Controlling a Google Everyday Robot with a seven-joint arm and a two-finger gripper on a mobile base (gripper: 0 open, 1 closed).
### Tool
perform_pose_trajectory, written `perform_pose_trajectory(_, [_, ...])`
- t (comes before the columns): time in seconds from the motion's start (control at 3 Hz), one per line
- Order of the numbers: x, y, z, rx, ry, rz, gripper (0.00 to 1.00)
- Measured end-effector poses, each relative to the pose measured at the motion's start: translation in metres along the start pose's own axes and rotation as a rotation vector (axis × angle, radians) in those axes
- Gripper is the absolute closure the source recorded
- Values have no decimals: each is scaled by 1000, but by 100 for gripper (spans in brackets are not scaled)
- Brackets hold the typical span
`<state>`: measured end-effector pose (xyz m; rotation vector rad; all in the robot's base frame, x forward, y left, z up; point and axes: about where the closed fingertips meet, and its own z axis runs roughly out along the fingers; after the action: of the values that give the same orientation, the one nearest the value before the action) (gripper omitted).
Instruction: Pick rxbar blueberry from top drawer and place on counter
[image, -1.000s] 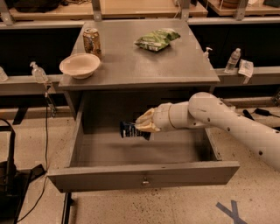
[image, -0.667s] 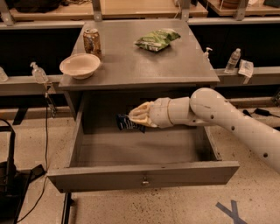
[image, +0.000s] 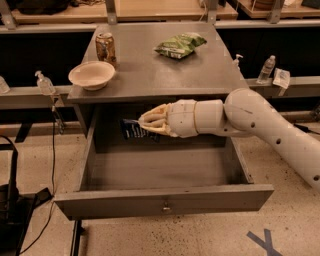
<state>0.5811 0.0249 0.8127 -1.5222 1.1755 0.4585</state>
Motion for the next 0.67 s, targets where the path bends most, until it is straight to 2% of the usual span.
perform_pose_trajectory(0.33, [-34,-21,-24,45,-35,-61,100])
perform_pose_trajectory(0.67, [-64,-68,-56,80,-23,-127,100])
